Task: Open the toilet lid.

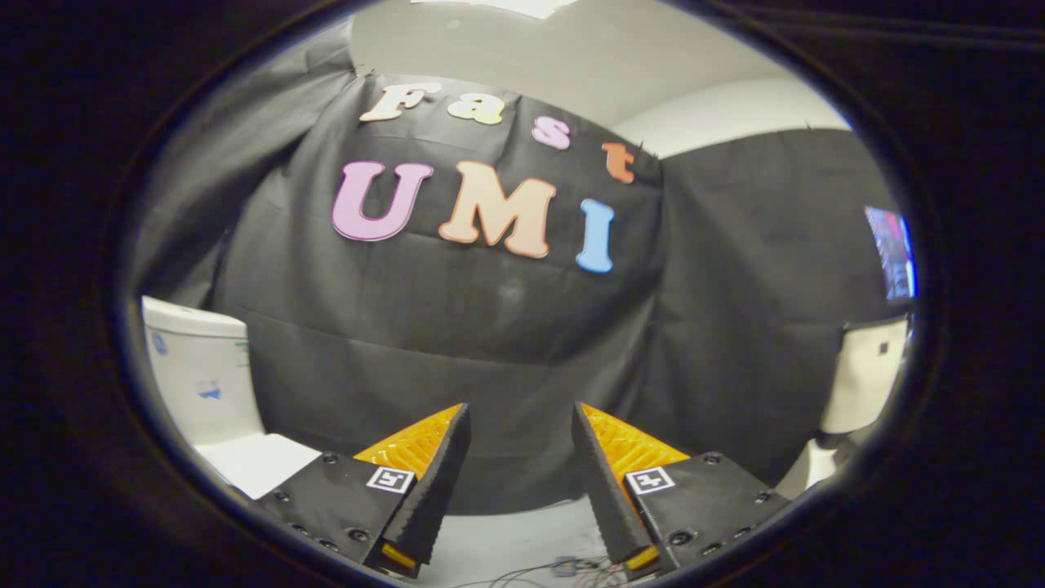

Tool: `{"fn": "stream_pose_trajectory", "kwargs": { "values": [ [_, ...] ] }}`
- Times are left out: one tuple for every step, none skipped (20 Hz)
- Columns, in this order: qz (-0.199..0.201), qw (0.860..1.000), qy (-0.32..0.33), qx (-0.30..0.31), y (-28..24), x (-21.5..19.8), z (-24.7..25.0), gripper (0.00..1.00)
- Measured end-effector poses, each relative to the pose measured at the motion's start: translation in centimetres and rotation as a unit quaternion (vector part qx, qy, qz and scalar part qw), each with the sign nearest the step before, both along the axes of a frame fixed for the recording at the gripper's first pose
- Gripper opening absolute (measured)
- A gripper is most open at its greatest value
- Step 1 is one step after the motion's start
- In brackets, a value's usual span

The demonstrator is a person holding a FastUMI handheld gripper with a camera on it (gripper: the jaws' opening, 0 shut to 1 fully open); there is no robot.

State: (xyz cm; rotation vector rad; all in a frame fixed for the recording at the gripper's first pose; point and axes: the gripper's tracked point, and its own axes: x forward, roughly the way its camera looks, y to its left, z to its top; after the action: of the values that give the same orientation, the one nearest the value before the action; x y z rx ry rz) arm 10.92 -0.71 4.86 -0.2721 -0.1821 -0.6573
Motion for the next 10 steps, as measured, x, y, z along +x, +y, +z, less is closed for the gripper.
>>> {"fn": "stream_pose_trajectory", "kwargs": {
  "values": [
    [-0.004,1.0,-0.012,-0.01,0.8,0.0,0.7,0.8],
    [-0.018,0.999,-0.025,-0.012,1.3,-0.3,1.2,0.77],
    [-0.049,0.998,-0.037,-0.016,0.9,-0.8,1.7,0.77],
    [-0.088,0.995,-0.045,-0.021,0.0,-1.7,1.9,0.78],
    [-0.117,0.991,-0.05,-0.027,0.0,-2.3,2.0,0.78],
    [-0.134,0.989,-0.051,-0.033,0.4,-2.4,1.7,0.78],
    [-0.147,0.987,-0.053,-0.029,0.9,-2.6,1.4,0.78],
    [-0.164,0.985,-0.056,-0.022,1.0,-3.0,0.8,0.78],
    [-0.19,0.98,-0.06,-0.017,1.1,-3.8,0.2,0.78],
    [-0.214,0.974,-0.065,-0.016,1.2,-4.7,-0.5,0.78]
  ]
}}
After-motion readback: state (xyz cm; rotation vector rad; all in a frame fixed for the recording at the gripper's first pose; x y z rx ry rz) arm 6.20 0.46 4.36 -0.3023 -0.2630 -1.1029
